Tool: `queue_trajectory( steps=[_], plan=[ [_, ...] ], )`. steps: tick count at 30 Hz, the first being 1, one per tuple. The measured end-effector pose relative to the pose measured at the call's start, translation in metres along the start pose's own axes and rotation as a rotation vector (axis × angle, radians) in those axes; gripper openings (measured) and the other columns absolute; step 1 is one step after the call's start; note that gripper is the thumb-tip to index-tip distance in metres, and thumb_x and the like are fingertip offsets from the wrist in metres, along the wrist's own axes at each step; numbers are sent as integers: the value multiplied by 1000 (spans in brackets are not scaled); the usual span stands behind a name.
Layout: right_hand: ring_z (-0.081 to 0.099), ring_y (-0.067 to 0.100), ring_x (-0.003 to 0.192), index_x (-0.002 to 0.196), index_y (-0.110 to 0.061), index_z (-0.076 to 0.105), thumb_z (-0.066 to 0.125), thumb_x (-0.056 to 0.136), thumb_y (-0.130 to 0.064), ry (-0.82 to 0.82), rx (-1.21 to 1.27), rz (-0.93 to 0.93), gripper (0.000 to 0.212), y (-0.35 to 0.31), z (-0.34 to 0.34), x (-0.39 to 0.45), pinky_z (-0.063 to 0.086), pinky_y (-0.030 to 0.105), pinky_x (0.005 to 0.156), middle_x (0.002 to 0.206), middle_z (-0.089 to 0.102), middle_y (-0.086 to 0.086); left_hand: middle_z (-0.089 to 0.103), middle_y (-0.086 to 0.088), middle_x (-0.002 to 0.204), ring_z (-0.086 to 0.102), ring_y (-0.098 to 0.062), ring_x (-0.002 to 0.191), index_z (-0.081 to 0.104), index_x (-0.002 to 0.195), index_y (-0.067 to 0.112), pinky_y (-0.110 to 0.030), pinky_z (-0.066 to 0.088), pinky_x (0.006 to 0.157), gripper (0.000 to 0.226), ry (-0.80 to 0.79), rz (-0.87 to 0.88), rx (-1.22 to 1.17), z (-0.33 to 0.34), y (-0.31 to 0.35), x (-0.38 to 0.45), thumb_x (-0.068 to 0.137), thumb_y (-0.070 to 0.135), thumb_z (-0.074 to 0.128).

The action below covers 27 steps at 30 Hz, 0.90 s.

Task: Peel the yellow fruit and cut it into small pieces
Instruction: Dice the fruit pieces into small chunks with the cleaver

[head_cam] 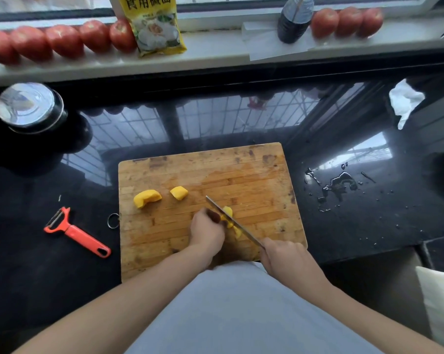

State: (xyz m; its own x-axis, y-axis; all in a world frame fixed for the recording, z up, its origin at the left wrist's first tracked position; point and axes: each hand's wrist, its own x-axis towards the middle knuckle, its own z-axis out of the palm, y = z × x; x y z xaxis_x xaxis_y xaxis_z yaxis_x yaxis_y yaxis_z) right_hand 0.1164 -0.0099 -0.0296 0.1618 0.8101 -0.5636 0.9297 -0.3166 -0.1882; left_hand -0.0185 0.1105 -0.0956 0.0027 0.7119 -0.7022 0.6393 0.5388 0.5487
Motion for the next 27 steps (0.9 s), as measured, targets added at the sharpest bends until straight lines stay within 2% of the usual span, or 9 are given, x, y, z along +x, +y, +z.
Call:
queue_trajectory(
  steps=[4, 8, 11, 16, 20, 24, 27],
  plan=[
    [64, 30, 73, 84, -19, 45, 41, 102, -24, -60, 2, 32, 19, 5, -2, -4, 54, 42, 64, 70, 51, -4, 66, -3, 102, 61, -24, 95, 64, 90, 21, -31, 43, 71, 11, -1, -1, 11, 0, 0, 1, 91, 15, 74],
    [65, 30, 78, 89, -20, 46, 40, 102, -22, -81, 39, 36, 14, -11, -5, 17, 55, 41, 67, 81, 62, 2, 67, -3, 104, 62, -23, 97, 64, 95, 22, -30, 46, 68, 14, -4, -5, 9, -1, 2, 1, 90, 15, 75],
    [65, 31, 80, 95, -18, 50, 39, 103, -20, -41, 68, 7, 14, -30, -8, 43, 49, 39, 64, 86, 63, 5, 70, -4, 104, 64, -26, 101, 68, 99, 19, -37, 54, 81, 16, 15, 15, 36, -2, 4, -2, 87, 13, 76],
    [53, 26, 68, 91, -20, 51, 40, 106, -28, 55, 139, 58, 20, -26, -13, 35, 39, 35, 58, 76, 56, 0, 69, -1, 98, 64, -25, 101, 67, 92, 22, -44, 57, 90, 13, 1, 26, 32, -3, 5, -3, 86, 15, 76],
    [63, 28, 71, 90, -19, 53, 43, 105, -31, 128, 187, 108, 22, -6, -15, 15, 46, 37, 60, 80, 68, 5, 64, -1, 106, 61, -22, 101, 62, 96, 24, -43, 57, 89, 15, -25, 35, 34, -5, 5, -3, 91, 17, 75],
    [67, 29, 80, 95, -17, 57, 42, 105, -34, 44, 161, 98, 24, -3, -6, 5, 55, 42, 70, 87, 70, 5, 64, -1, 111, 63, -21, 100, 60, 100, 27, -39, 58, 83, 20, -34, 85, 32, -4, 4, -3, 90, 17, 75],
    [69, 29, 82, 99, -16, 58, 41, 105, -34, 37, 157, 101, 26, -3, -1, 3, 56, 43, 72, 89, 70, 4, 60, -1, 118, 58, -20, 104, 58, 110, 25, -32, 48, 78, 27, -48, 128, 100, -1, 6, -5, 90, 21, 76]
  ],
)
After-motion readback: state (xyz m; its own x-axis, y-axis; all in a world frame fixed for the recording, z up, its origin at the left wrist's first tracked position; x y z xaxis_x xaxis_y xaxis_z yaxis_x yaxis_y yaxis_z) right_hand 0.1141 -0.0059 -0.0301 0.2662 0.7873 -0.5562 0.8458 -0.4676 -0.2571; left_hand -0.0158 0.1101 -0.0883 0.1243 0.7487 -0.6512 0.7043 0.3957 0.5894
